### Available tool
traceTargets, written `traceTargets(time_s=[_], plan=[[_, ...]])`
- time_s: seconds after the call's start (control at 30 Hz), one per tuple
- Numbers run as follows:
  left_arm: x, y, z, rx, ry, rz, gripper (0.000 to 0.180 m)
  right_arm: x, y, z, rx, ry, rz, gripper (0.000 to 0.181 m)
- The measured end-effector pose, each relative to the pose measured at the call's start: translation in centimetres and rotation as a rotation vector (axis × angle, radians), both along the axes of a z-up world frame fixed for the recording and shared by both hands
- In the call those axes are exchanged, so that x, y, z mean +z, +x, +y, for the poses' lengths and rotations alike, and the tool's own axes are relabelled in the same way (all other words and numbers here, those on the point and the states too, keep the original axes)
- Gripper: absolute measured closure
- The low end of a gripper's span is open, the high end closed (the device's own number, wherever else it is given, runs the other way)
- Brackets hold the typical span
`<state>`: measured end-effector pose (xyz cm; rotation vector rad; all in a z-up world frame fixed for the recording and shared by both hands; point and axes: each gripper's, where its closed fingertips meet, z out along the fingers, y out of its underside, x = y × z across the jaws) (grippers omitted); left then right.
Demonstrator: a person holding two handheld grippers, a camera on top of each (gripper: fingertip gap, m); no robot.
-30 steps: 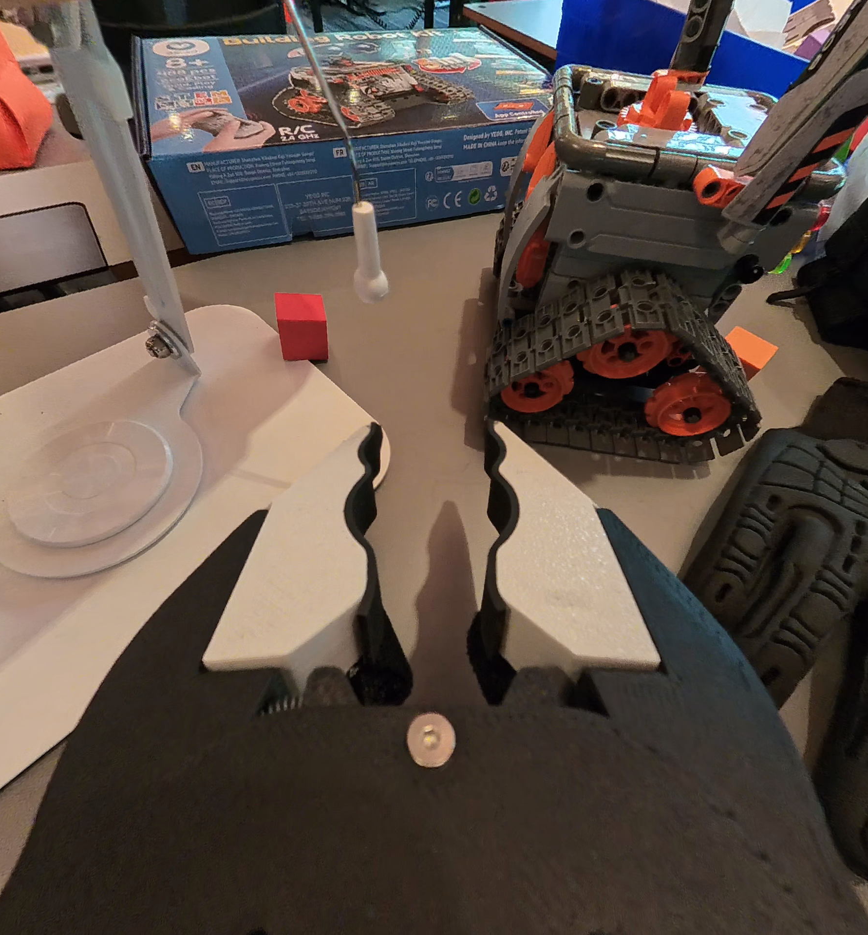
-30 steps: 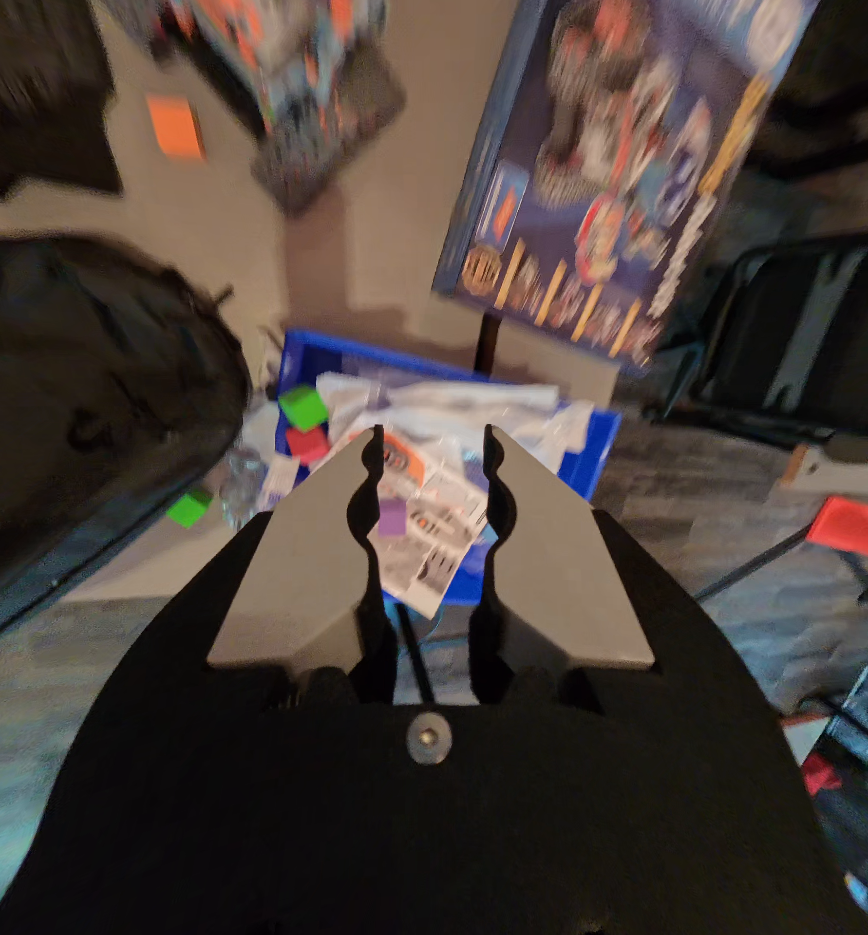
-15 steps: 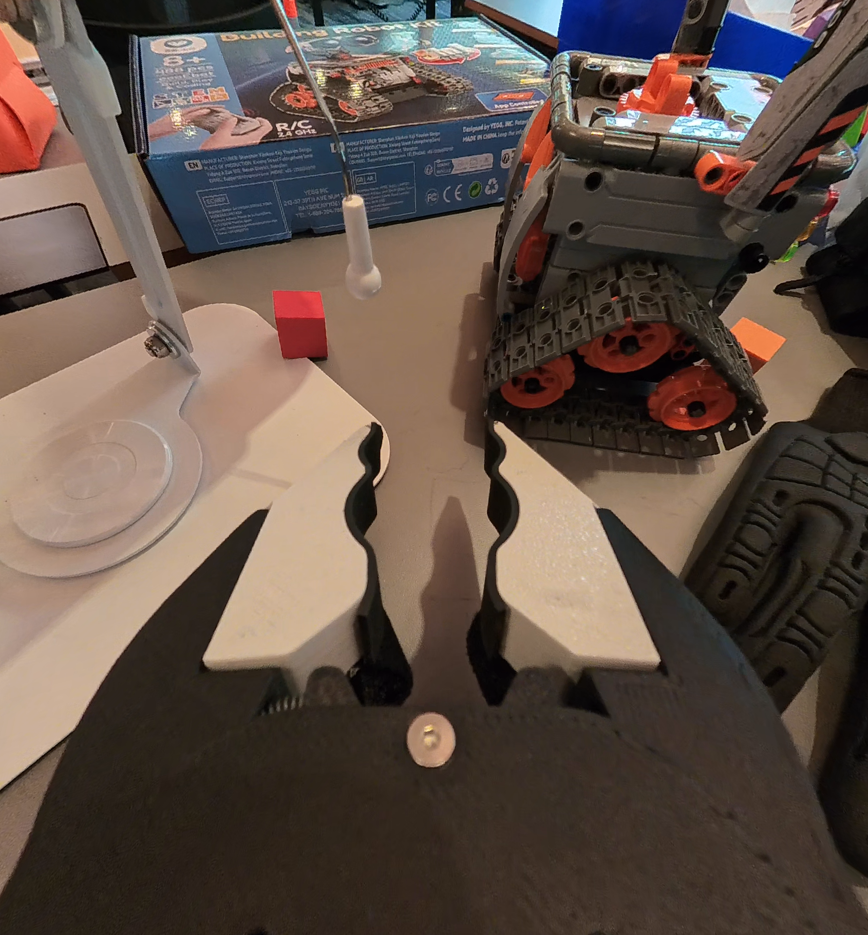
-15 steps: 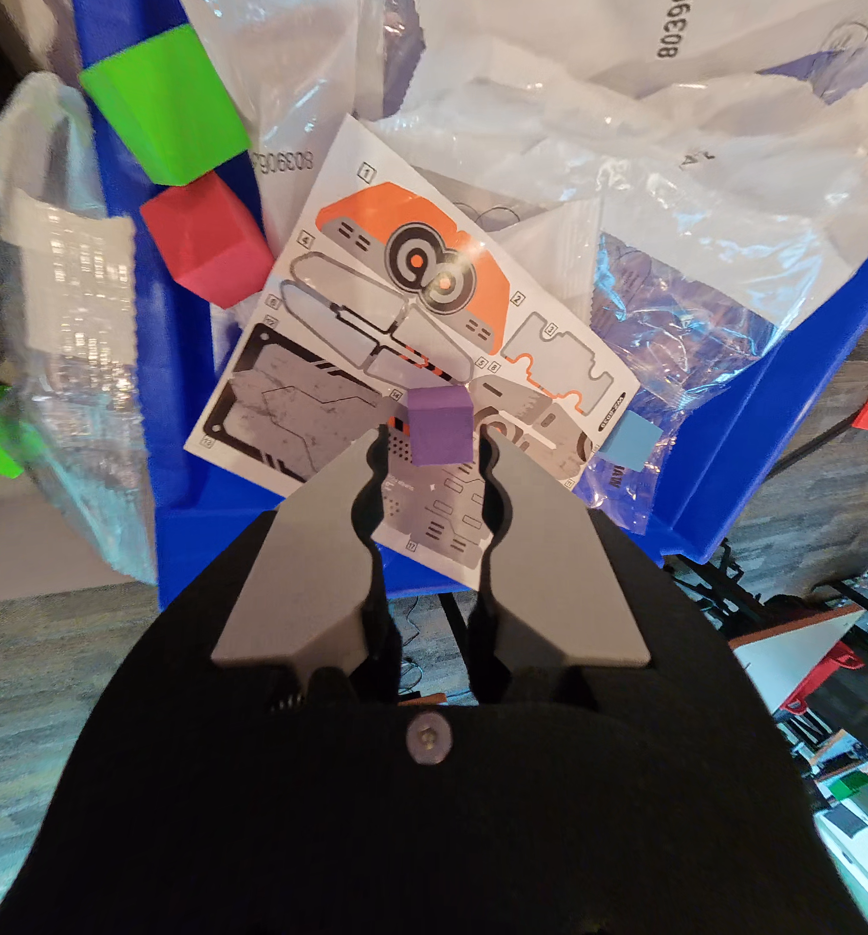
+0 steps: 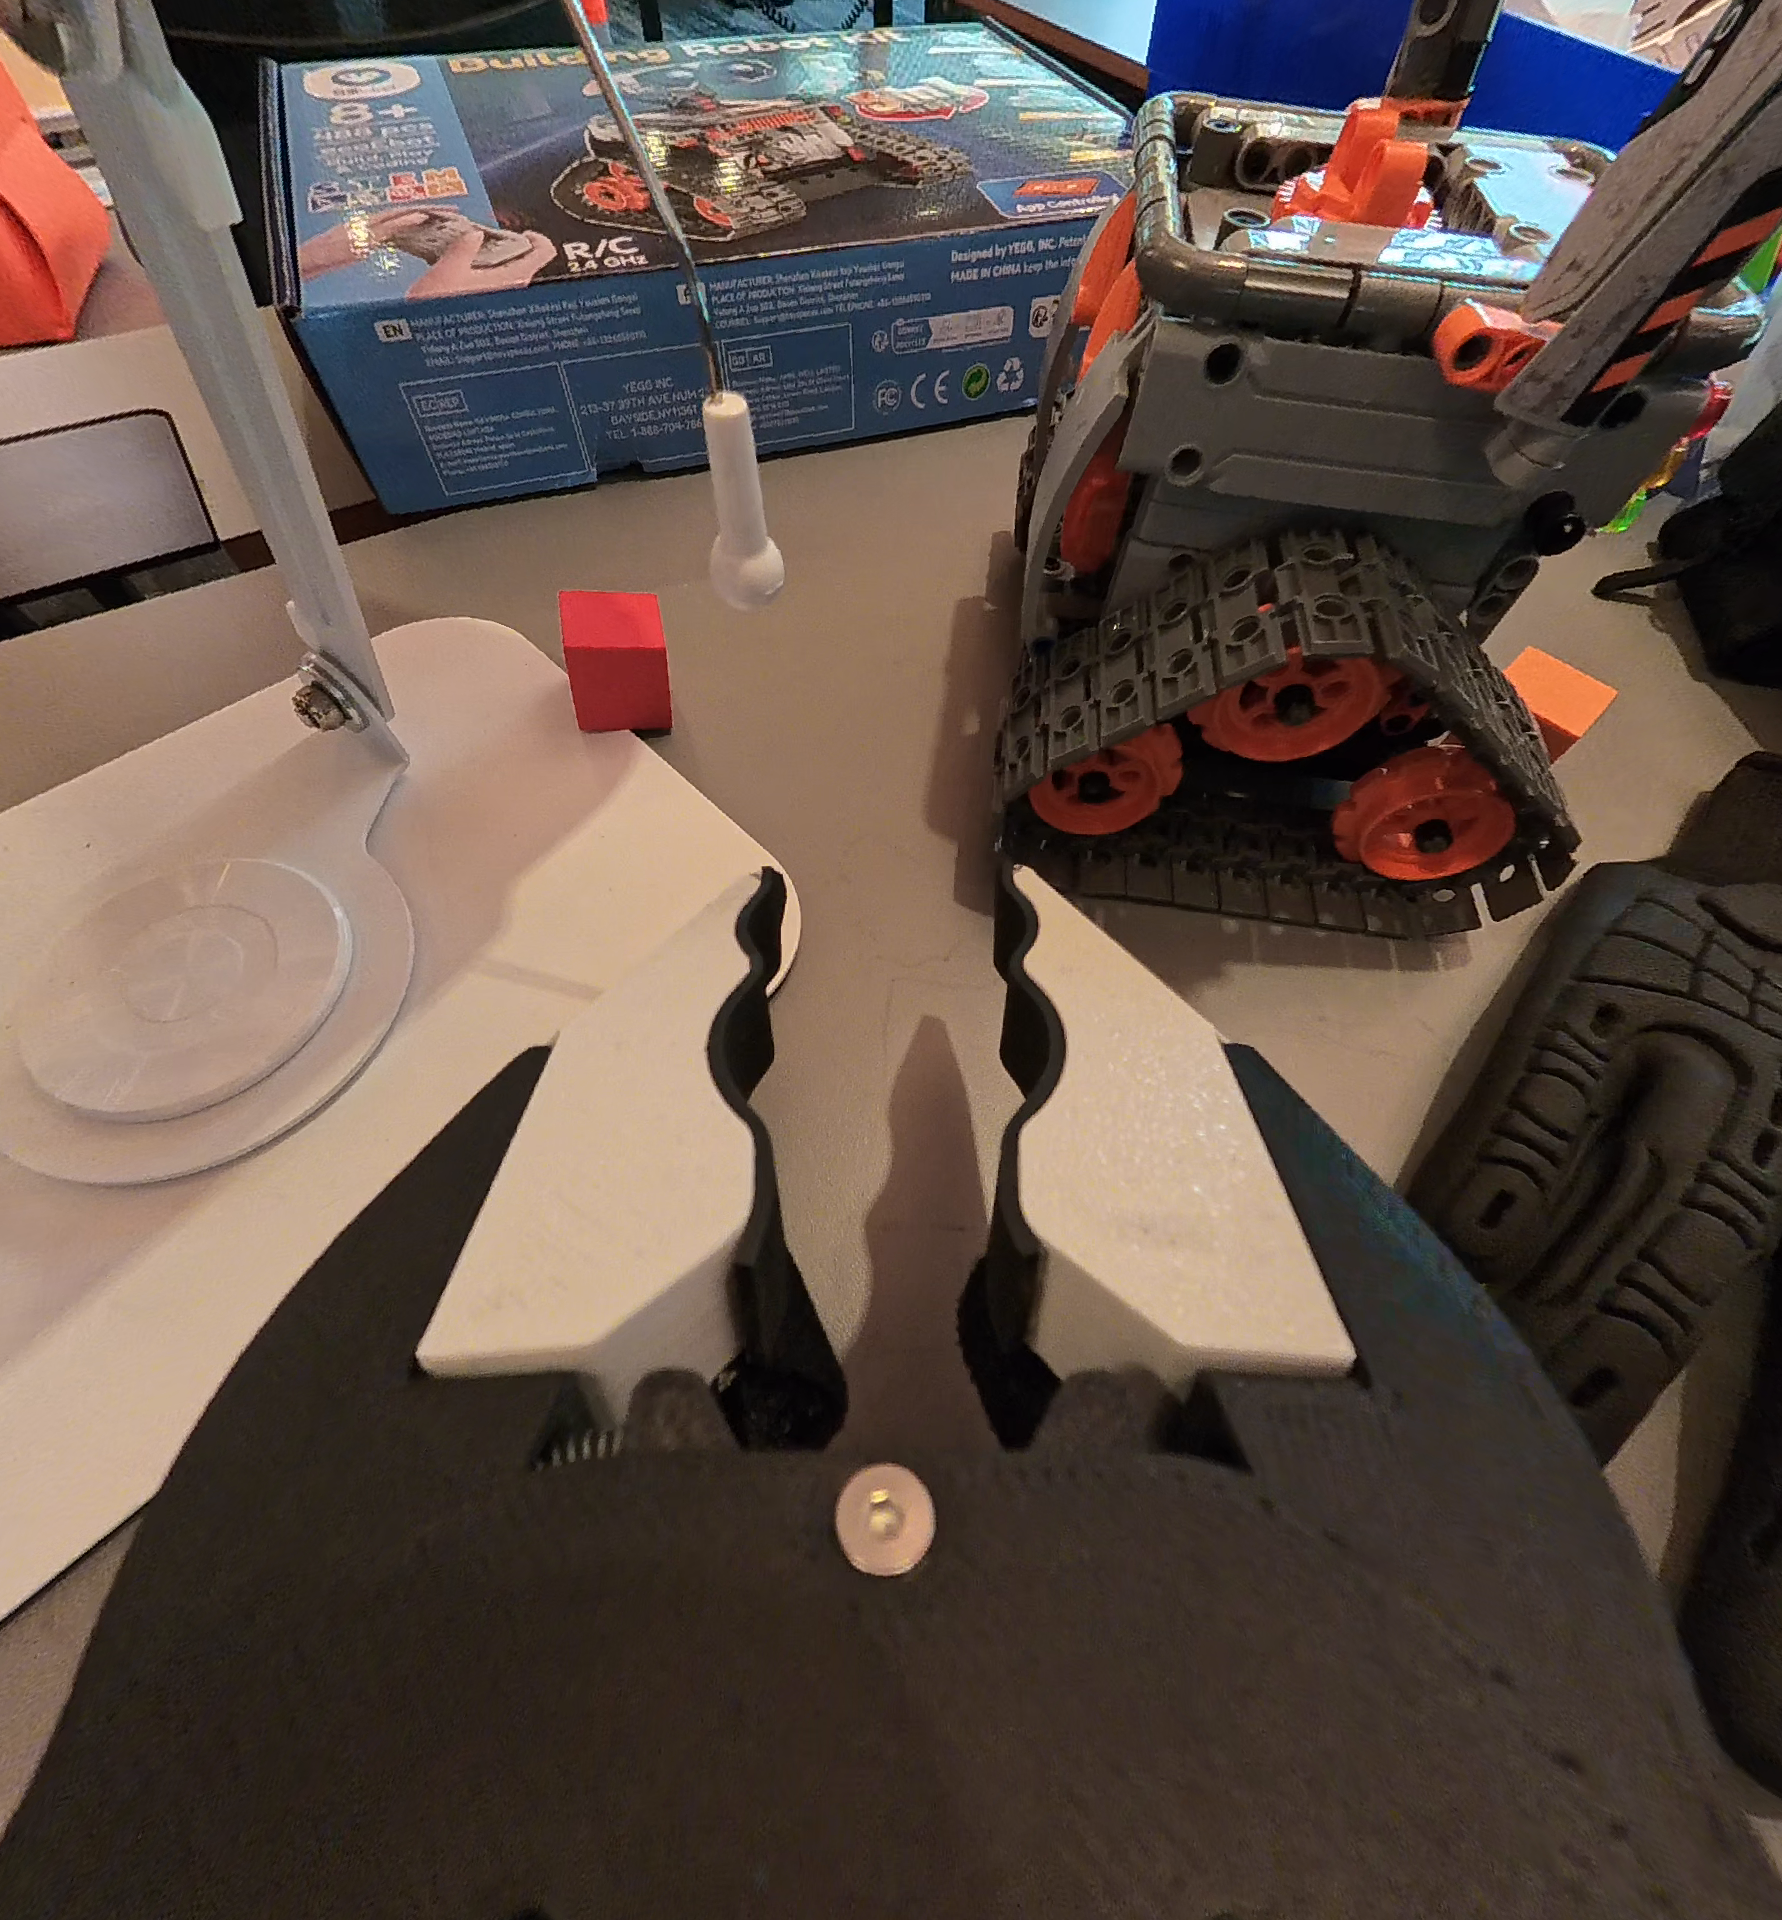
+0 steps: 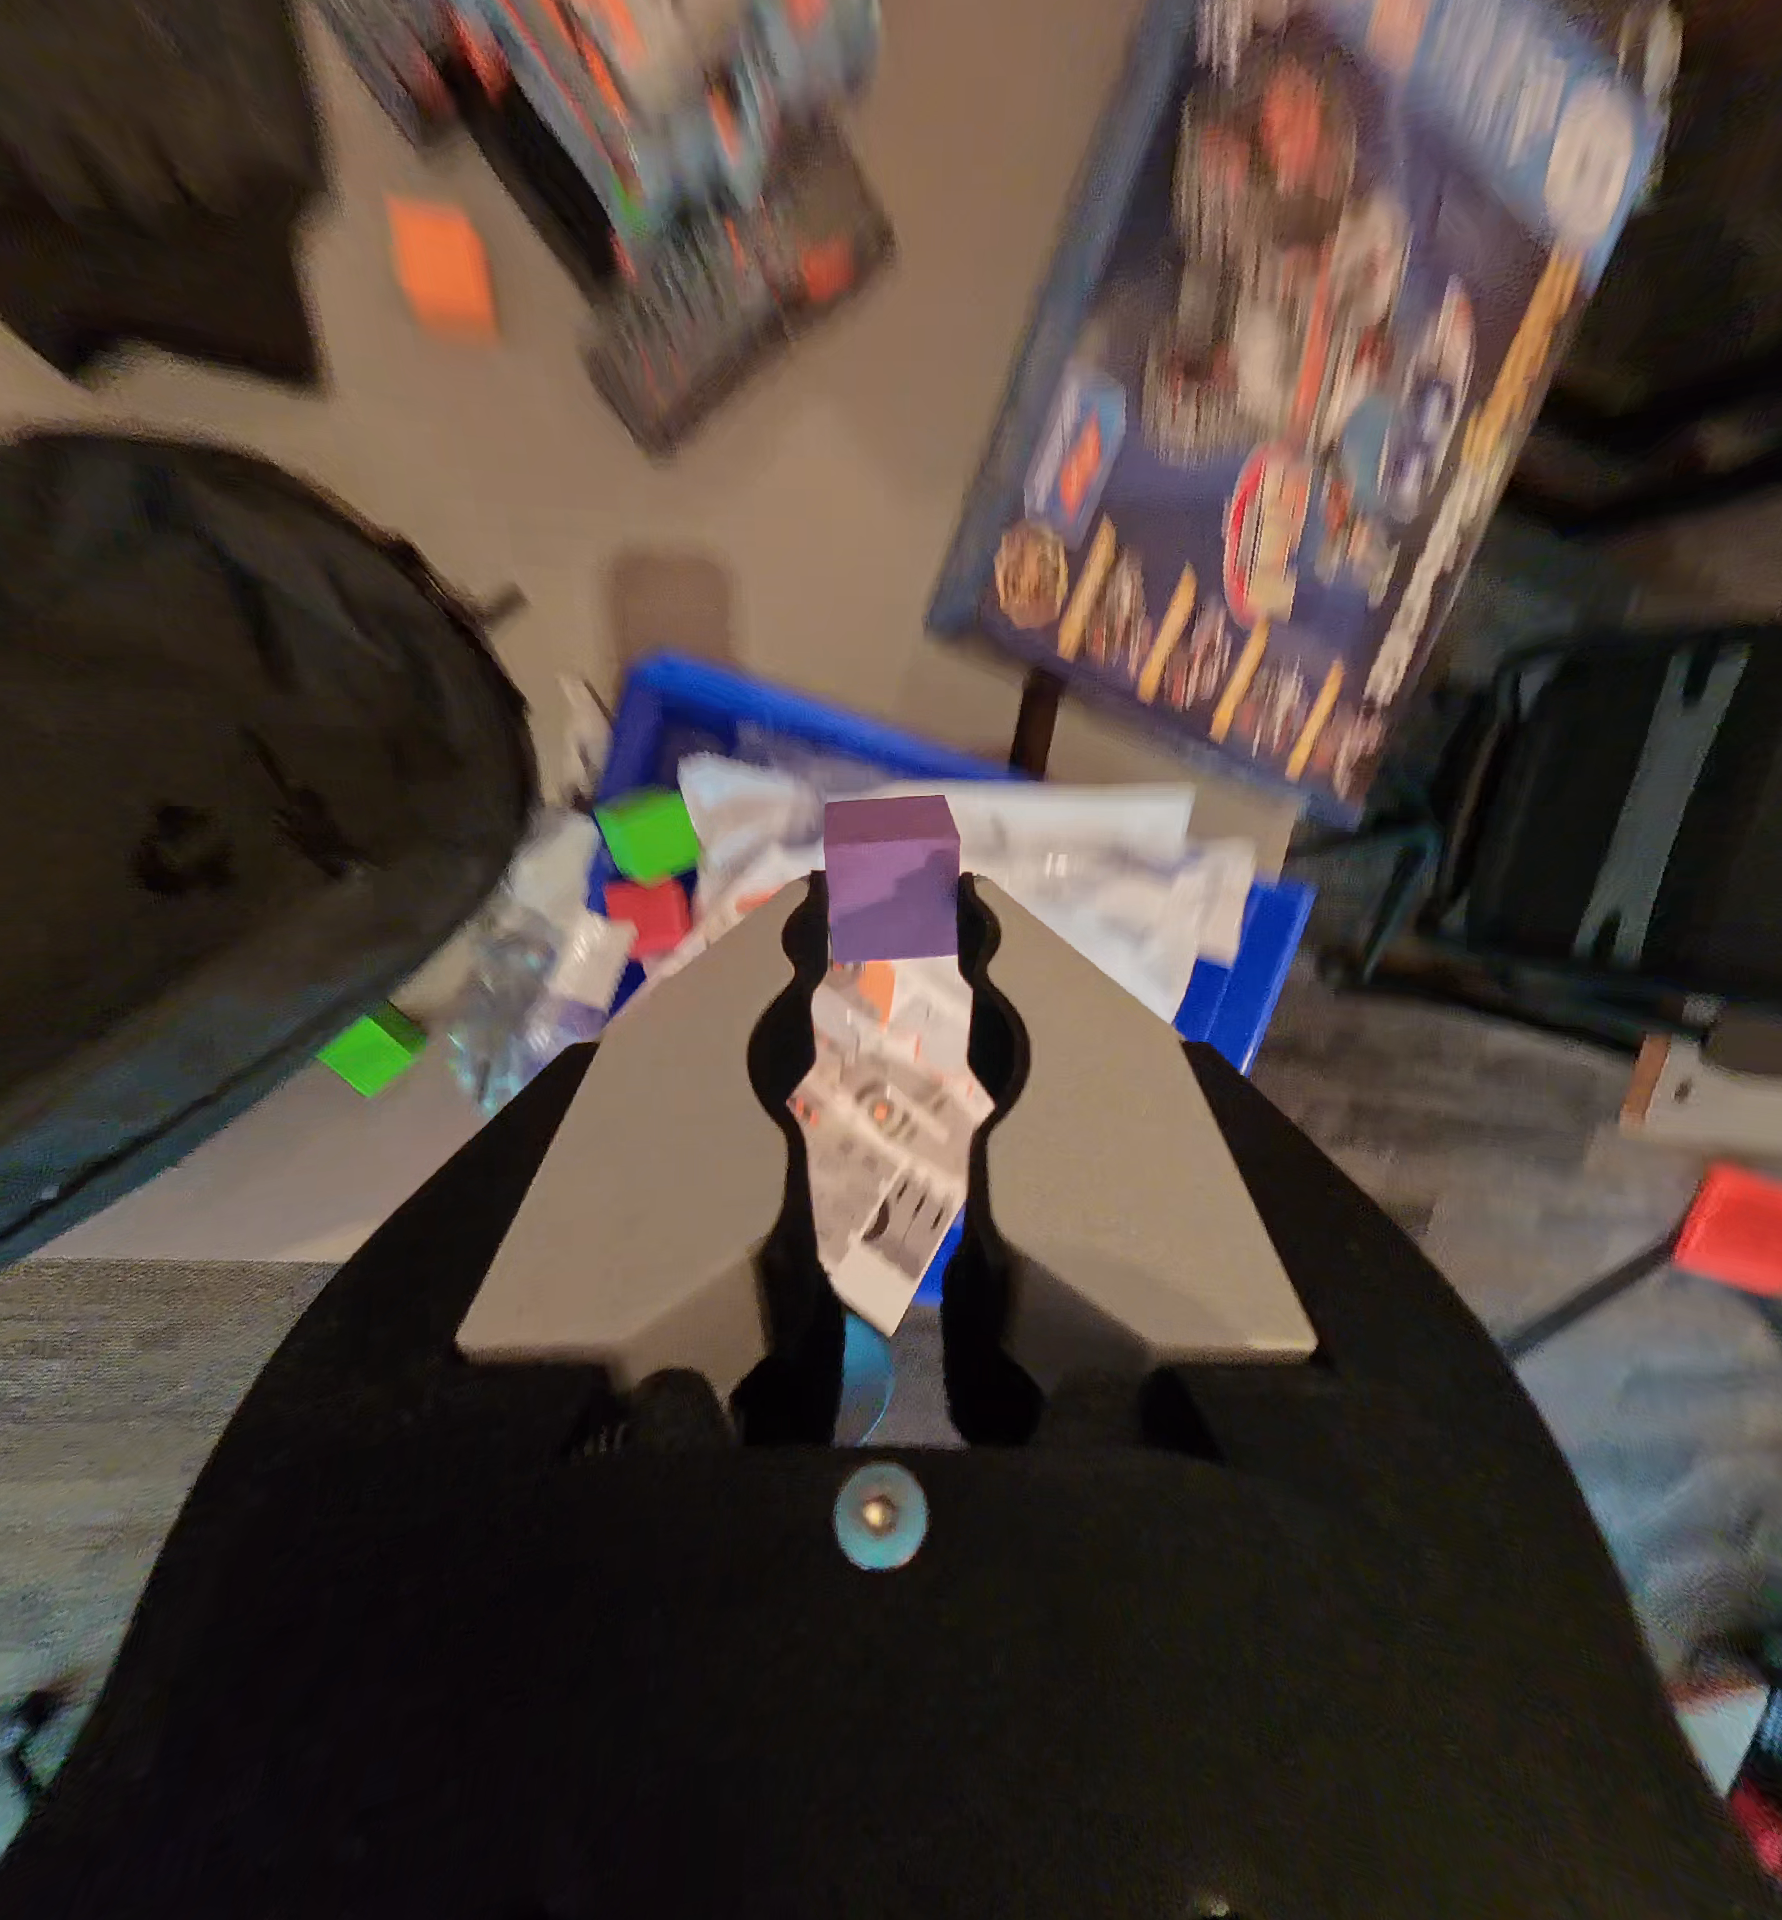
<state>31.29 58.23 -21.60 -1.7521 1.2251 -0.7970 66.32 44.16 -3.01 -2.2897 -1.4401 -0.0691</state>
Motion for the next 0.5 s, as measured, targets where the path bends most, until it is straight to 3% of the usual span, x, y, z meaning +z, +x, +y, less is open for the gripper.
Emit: traceTargets(time_s=[0.23, 0.5], plan=[[0.1, -0.2, 0.1, 0.003, 0.001, -0.007, 0.142, 12.2, -12.4, 4.2, 0.326, 0.065, 0.04, 0.158], [0.2, -0.2, 0.0, -0.002, 0.001, -0.01, 0.142, 12.6, -17.6, 7.6, 0.417, -0.106, -0.103, 0.158]])
